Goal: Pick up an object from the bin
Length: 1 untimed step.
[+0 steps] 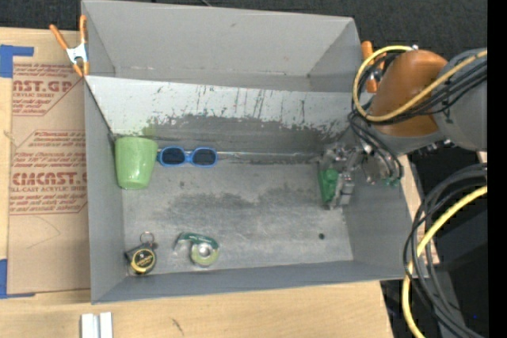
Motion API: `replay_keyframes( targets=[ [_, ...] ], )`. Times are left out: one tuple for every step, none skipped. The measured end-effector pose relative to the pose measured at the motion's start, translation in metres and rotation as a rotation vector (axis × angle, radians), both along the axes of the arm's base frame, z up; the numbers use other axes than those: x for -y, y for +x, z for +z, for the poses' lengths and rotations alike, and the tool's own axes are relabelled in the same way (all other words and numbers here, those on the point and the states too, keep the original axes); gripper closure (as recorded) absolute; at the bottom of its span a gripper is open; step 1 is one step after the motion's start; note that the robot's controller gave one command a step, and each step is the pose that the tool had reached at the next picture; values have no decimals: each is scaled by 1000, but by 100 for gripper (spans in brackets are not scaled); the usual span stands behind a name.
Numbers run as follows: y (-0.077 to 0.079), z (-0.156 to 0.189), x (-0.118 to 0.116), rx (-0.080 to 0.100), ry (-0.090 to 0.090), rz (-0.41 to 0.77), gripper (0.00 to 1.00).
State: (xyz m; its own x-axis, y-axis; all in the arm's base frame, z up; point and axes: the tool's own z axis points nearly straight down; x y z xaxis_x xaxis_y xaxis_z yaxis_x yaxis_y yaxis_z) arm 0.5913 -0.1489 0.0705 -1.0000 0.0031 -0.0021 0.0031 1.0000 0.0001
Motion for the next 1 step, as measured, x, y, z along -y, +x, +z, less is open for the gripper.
replay_keyframes(
  targets=[
    [-10,147,-51,9,0,0,100]
  ],
)
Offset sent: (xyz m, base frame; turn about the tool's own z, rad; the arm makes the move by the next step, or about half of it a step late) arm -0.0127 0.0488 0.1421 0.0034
